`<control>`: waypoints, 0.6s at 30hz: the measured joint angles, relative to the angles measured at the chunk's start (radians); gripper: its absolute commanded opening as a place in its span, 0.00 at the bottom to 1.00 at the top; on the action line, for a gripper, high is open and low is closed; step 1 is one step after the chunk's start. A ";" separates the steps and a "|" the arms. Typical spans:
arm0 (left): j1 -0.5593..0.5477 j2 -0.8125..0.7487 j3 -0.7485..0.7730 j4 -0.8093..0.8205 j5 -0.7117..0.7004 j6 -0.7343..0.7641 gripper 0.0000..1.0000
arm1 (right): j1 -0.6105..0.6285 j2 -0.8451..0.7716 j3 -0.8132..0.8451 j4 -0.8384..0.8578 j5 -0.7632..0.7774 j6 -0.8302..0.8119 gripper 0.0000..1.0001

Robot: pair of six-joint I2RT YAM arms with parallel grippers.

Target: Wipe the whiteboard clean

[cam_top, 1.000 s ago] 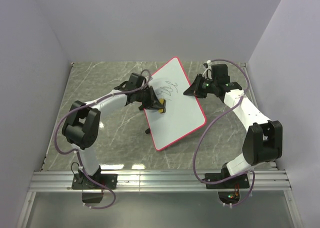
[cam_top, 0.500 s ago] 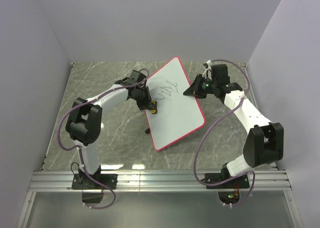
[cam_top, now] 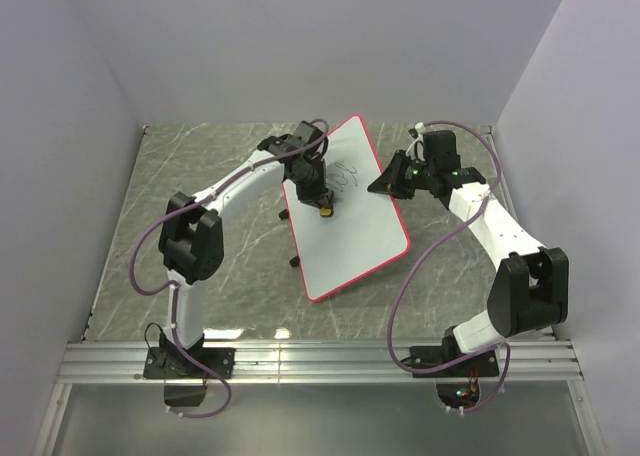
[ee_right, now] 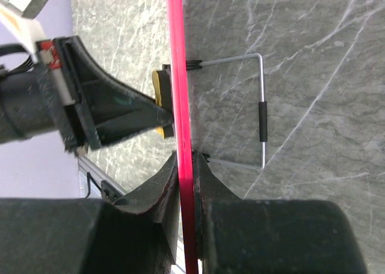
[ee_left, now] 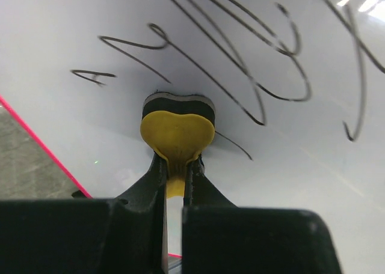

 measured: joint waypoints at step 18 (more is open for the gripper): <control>-0.064 0.119 0.348 -0.025 0.170 -0.044 0.00 | 0.000 0.000 -0.019 0.029 0.003 0.019 0.00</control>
